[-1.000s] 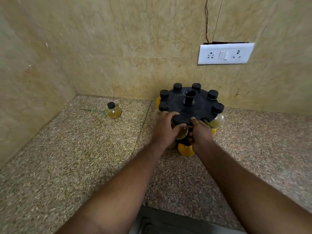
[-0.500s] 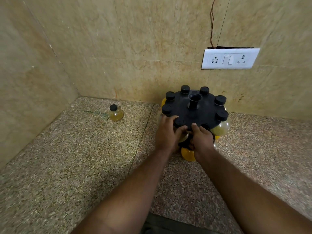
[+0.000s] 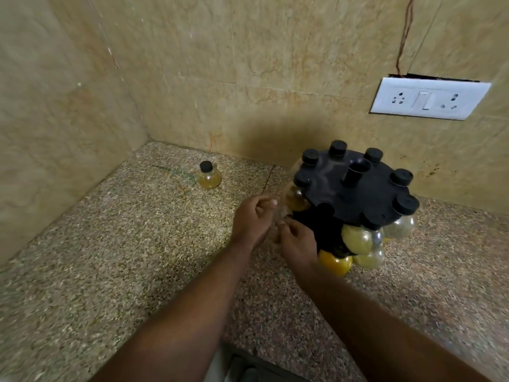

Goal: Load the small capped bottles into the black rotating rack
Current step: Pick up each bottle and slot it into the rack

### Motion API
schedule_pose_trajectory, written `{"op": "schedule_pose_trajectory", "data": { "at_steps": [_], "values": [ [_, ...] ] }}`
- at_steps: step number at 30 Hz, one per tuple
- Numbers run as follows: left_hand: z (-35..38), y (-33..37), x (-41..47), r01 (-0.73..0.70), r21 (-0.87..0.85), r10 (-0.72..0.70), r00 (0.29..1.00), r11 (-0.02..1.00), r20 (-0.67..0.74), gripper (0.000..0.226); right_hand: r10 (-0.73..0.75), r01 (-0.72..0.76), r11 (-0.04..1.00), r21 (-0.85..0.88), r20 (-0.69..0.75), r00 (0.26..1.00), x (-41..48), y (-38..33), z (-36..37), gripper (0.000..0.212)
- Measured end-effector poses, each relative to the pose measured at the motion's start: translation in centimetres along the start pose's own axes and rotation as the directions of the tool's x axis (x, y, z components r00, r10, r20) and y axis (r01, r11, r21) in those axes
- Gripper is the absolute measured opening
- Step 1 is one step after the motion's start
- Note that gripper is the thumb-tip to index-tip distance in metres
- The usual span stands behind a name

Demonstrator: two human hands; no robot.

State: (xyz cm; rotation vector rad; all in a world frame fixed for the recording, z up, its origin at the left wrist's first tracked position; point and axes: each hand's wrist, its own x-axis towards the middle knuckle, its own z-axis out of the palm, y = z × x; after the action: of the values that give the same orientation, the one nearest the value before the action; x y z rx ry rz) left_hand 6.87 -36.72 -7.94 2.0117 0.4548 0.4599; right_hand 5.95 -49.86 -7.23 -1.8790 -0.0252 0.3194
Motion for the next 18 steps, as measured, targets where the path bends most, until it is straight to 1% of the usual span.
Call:
{"op": "schedule_pose_trajectory", "data": {
  "at_steps": [4, 6, 7, 9, 13, 16, 18],
  "values": [
    [-2.6, -4.2, 2.8, 0.102, -0.003, -0.102, 0.995, 0.995, -0.016, 0.028, 0.004, 0.006, 0.983, -0.184, 0.056, 0.998, 3.4, -0.4, 3.9, 0.023],
    [-4.0, -6.0, 4.4, 0.146, 0.018, -0.145, 0.989, 0.989, -0.037, 0.030, -0.017, 0.036, 0.976, -0.216, 0.086, 0.996, 5.0, -1.0, 6.0, 0.016],
    [-4.5, -6.6, 4.9, 0.162, 0.030, -0.160, 0.986, 0.986, -0.046, 0.032, -0.029, 0.050, 0.974, -0.222, 0.098, 0.995, 5.6, -1.3, 6.6, 0.017],
    [-5.9, -8.5, 6.8, 0.202, 0.040, -0.198, 0.977, 0.979, -0.072, 0.035, -0.043, 0.074, 0.957, -0.280, 0.114, 0.993, 7.3, -1.8, 8.9, 0.024],
    [-7.5, -11.1, 9.3, 0.222, 0.027, -0.215, 0.966, 0.975, -0.145, 0.042, 0.006, 0.057, 0.928, -0.368, 0.168, 0.986, 10.1, -2.3, 12.0, 0.031],
    [-8.5, -13.2, 11.7, 0.229, 0.006, -0.224, 0.956, 0.973, -0.192, 0.051, 0.031, 0.067, 0.873, -0.482, 0.192, 0.981, 12.5, -2.6, 14.9, 0.043],
    [-9.1, -14.3, 13.5, 0.246, -0.007, -0.242, 0.949, 0.969, -0.204, 0.050, 0.042, 0.098, 0.819, -0.566, 0.229, 0.972, 13.9, -2.4, 16.9, 0.053]
  ]
}}
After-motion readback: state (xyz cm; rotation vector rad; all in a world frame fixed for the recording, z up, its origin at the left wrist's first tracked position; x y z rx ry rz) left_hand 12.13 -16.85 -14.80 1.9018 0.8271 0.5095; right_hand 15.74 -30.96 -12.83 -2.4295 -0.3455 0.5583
